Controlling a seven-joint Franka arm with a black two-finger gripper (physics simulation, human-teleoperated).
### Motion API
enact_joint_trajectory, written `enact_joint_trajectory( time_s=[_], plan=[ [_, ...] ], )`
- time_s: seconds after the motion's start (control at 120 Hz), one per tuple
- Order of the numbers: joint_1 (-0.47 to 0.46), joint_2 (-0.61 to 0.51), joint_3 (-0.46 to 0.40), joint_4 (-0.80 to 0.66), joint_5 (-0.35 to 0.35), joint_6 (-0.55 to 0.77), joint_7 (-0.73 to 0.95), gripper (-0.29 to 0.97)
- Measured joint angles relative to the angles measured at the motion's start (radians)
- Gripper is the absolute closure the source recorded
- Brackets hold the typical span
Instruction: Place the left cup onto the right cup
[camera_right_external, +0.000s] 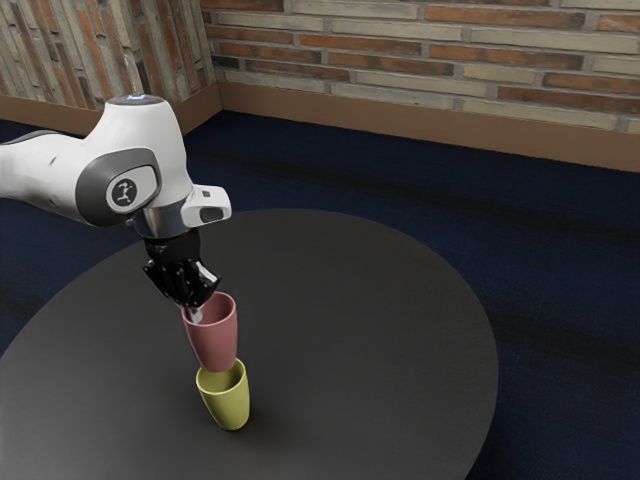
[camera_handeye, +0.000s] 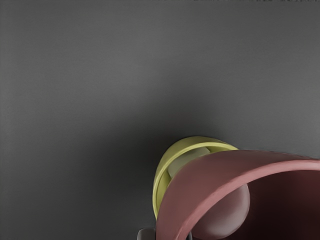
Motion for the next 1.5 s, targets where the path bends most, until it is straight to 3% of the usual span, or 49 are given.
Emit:
enact_joint_trajectory(
  time_s=[1.5],
  plan=[
    [0.000, -0.014, -0.002, -0.058, 0.002, 0.033, -0.006, 0.78]
  ],
)
